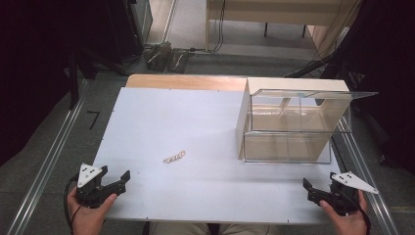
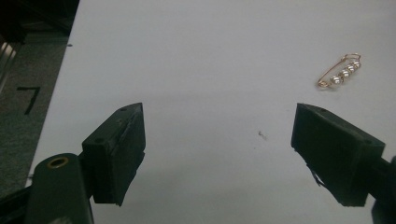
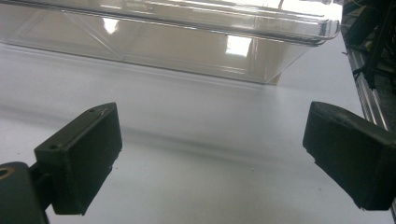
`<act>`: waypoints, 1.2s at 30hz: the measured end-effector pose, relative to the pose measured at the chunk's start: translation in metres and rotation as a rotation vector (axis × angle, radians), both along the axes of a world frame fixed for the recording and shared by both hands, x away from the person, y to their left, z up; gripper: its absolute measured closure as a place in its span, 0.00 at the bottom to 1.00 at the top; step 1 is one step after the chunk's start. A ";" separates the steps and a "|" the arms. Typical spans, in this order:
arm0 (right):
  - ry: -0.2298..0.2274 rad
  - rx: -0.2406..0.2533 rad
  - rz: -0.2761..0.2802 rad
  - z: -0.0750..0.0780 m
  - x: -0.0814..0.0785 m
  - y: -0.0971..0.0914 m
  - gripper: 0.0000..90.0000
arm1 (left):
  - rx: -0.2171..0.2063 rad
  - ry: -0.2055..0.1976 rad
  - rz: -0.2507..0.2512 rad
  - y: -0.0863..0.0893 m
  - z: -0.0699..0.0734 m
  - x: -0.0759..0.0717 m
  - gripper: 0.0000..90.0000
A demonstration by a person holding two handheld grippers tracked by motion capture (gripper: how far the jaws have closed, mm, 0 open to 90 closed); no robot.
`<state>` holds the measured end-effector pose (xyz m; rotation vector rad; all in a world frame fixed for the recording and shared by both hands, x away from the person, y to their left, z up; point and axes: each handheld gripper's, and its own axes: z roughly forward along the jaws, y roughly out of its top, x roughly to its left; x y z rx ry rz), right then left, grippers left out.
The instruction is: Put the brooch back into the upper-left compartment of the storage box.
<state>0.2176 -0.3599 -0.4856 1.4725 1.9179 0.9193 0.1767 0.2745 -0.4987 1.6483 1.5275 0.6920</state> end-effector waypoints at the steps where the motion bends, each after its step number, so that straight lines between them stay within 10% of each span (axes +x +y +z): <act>1: -0.001 0.002 -0.001 0.000 0.000 0.000 0.03 | 0.000 0.000 -0.002 -0.002 -0.001 0.001 0.19; 36: 0.004 0.000 -0.002 -0.001 0.001 0.000 0.03 | 0.004 -0.010 -0.124 -0.055 -0.009 0.063 0.19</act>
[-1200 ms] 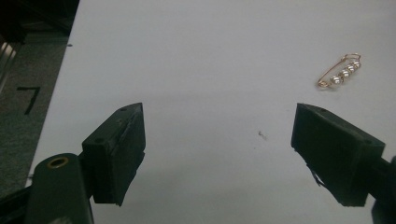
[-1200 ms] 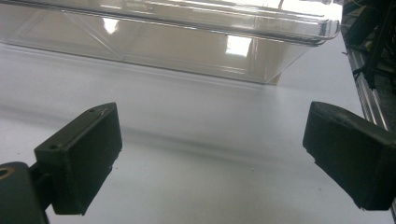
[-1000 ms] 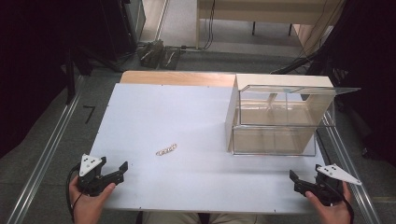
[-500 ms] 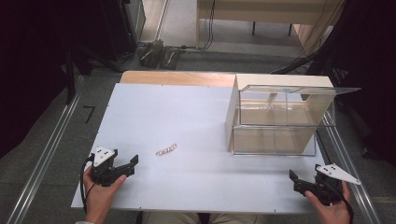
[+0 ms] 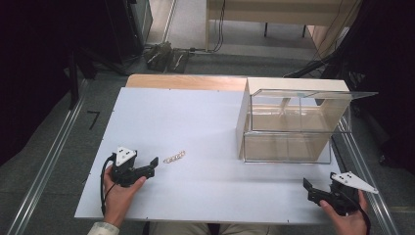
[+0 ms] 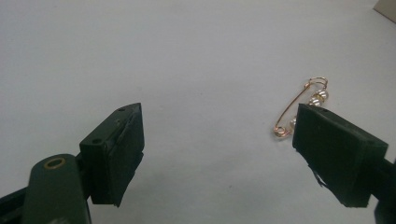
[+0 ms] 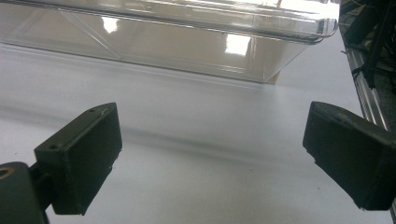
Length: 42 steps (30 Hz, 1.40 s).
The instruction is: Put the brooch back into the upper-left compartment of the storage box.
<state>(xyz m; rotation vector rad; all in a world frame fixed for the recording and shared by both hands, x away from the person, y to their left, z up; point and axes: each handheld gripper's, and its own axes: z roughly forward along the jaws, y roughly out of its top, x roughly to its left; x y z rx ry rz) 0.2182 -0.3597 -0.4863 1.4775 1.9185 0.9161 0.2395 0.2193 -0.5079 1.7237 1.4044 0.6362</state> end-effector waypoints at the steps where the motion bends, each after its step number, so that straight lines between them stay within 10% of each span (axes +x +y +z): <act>1: 0.000 0.000 0.000 0.000 0.000 0.000 0.03 | -0.002 -0.002 -0.001 -0.002 0.000 0.001 0.19; 42: 0.007 -0.004 0.013 -0.002 0.002 0.001 0.03 | 0.021 0.016 -0.074 -0.033 -0.006 0.022 0.21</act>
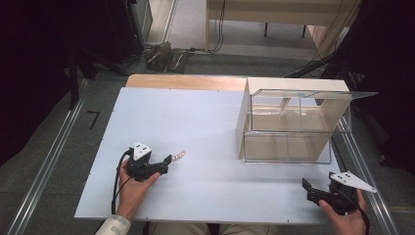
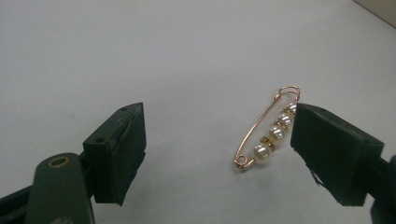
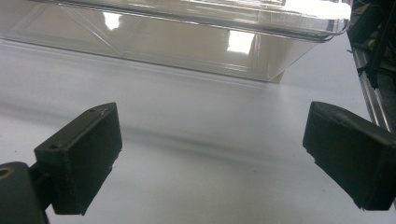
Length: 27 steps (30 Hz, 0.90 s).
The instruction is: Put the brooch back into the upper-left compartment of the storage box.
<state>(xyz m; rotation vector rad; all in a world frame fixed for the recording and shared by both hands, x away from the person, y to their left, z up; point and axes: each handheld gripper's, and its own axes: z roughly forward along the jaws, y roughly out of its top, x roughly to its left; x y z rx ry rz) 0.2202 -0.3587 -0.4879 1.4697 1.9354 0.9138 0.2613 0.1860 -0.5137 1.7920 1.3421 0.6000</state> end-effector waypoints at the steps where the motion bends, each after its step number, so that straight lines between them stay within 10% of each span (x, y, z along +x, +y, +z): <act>1: 0.000 0.000 0.000 0.000 0.000 0.000 0.03 | 0.005 0.003 -0.004 -0.001 0.000 0.000 0.22; 27: 0.007 0.002 0.003 0.000 0.001 0.000 0.03 | 0.110 0.064 -0.106 -0.023 -0.003 0.010 0.38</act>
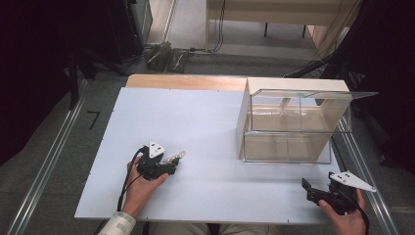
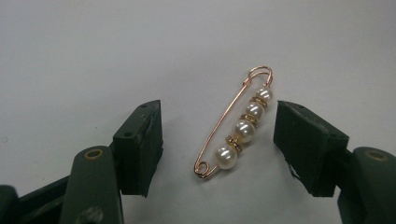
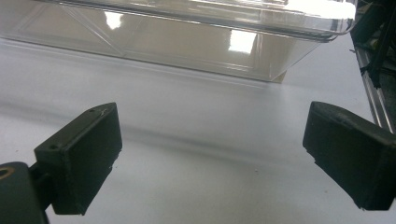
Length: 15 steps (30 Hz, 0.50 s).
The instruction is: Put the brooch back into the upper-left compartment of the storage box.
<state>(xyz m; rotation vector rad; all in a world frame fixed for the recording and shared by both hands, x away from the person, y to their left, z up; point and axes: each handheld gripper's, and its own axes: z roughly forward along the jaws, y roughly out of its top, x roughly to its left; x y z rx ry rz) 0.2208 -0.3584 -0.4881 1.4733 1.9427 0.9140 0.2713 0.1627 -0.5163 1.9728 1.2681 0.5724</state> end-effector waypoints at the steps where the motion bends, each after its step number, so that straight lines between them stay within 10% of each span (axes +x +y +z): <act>1: -0.001 0.001 0.001 0.000 0.000 0.000 0.03 | 0.005 0.000 -0.002 0.000 0.000 0.000 0.39; 15: 0.002 -0.001 0.005 0.000 0.001 0.000 0.03 | 0.017 -0.018 -0.055 -0.004 0.000 -0.003 0.61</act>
